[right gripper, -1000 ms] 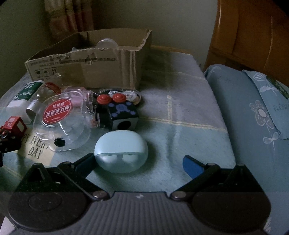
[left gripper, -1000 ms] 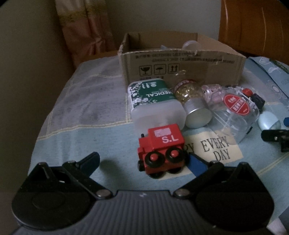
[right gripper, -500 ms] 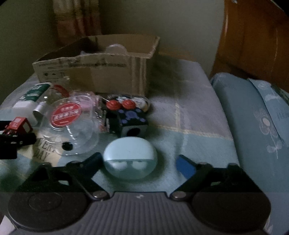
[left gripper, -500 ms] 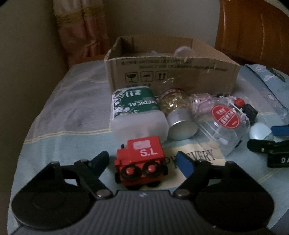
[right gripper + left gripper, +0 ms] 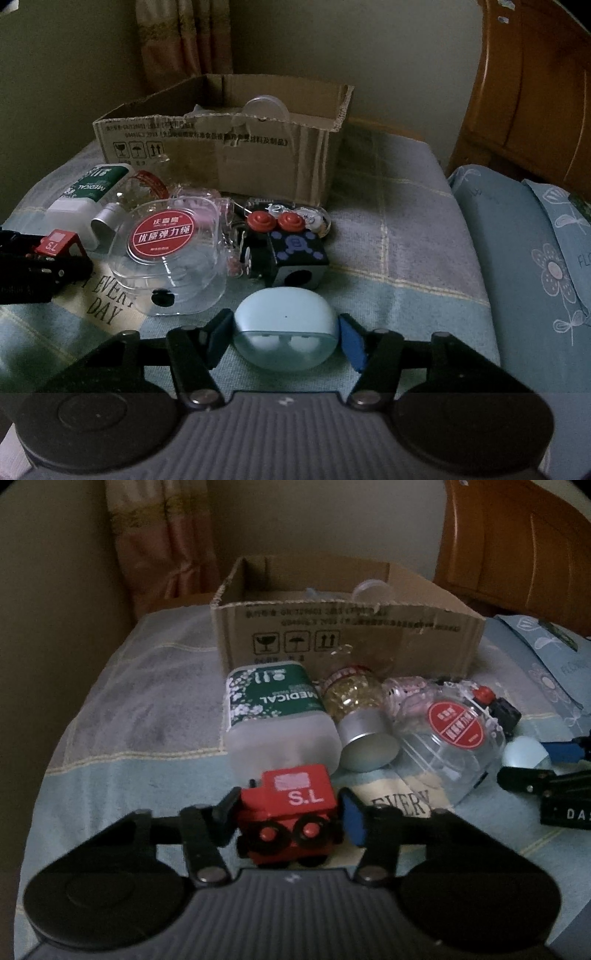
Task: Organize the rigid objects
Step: 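Grasp the red S.L toy train with the left tool while the right tool grasps the light blue case, then carry the train and blue case into the box and open both tools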
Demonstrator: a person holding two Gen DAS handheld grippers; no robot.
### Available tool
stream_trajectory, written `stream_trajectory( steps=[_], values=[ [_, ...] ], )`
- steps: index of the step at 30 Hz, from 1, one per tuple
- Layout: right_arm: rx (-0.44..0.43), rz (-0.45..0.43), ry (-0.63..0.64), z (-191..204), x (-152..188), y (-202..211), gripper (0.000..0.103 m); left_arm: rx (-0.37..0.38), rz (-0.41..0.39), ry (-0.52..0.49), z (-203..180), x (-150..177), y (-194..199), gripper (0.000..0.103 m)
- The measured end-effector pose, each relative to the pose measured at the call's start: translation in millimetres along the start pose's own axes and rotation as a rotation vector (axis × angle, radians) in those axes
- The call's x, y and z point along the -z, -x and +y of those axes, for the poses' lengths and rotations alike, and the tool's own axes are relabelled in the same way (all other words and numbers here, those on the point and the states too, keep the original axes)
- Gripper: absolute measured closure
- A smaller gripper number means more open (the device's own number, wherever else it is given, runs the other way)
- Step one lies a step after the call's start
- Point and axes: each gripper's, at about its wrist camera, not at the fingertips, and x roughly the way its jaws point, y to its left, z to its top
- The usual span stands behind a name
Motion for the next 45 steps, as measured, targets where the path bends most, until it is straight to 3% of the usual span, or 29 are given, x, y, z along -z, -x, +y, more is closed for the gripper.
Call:
stream_trajectory(
  steps=[19, 30, 38, 45],
  values=[
    [-0.020, 0.045, 0.021, -8, -6, 11, 0.037, 0.063, 0.037, -0.110, 2, -4, 20, 0.050],
    [-0.048, 0.017, 0.052, -13, -28, 30, 0.037, 0.137, 0.013, -0.181, -9, -35, 39, 0.050],
    [-0.099, -0.033, 0.041, -16, -73, 43, 0.037, 0.181, 0.006, -0.230, -20, -70, 46, 0.050],
    [-0.084, -0.117, 0.084, -10, -141, 49, 0.037, 0.176, 0.011, -0.294, -29, -95, 41, 0.050]
  ],
)
